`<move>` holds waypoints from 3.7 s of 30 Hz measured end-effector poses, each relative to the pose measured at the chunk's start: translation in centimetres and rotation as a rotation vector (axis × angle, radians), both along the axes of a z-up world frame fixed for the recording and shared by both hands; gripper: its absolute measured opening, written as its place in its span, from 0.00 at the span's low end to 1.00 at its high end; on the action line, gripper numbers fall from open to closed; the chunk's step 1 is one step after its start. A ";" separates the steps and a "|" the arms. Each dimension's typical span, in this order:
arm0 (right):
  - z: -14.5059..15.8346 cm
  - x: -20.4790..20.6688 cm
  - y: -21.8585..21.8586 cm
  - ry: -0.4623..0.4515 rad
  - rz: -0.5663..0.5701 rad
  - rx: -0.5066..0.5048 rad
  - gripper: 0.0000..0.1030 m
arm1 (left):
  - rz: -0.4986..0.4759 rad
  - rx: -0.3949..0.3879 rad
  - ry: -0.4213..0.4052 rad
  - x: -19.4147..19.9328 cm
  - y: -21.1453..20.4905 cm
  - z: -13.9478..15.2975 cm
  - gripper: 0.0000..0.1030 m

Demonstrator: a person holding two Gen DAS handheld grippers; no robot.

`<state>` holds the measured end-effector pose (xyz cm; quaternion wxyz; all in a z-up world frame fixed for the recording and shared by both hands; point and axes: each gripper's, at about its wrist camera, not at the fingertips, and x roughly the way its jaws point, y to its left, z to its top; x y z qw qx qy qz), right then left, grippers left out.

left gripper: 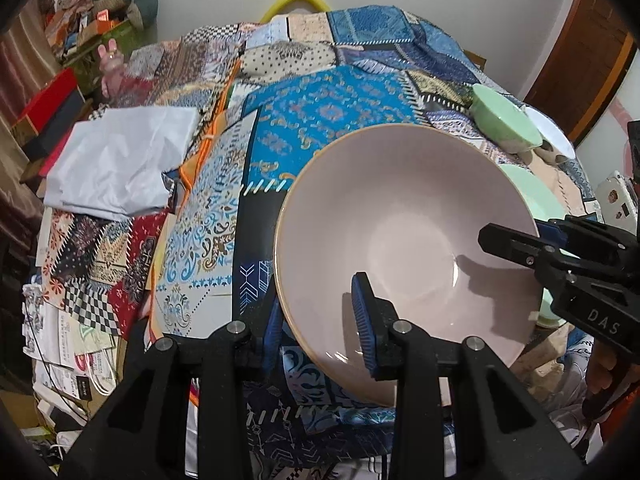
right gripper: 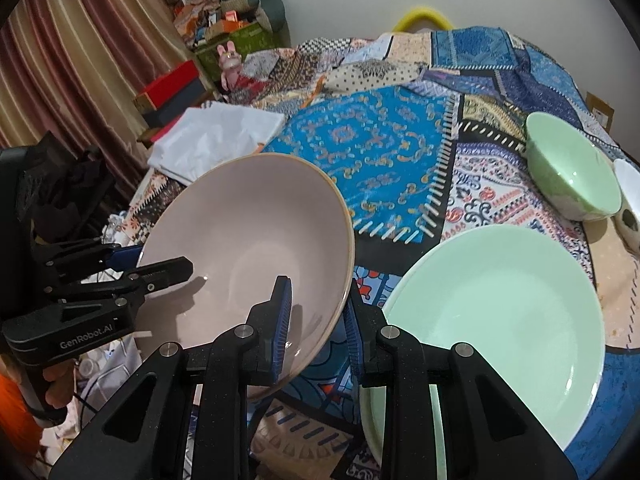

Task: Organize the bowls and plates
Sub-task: 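Carry the pink bowl with both tools toward the plate stack, then lower the pink bowl onto the pale green plate and open both tools, then move both tools to the pale green bowl and grasp its rim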

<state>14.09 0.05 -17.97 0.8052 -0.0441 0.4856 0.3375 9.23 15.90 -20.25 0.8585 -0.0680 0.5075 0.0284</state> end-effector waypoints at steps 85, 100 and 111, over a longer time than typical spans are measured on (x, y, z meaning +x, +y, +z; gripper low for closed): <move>4.5 10.8 -21.6 -0.187 -0.368 0.015 0.43 | -0.186 -0.005 -0.130 19.1 -18.0 6.0 0.49; -0.1 14.0 -20.8 -0.050 -0.334 0.082 0.34 | -0.211 0.015 -0.023 26.1 -19.9 0.2 0.50; -1.4 15.3 -19.9 -0.025 -0.351 0.056 0.33 | -0.233 0.008 0.006 28.5 -20.4 -1.9 0.42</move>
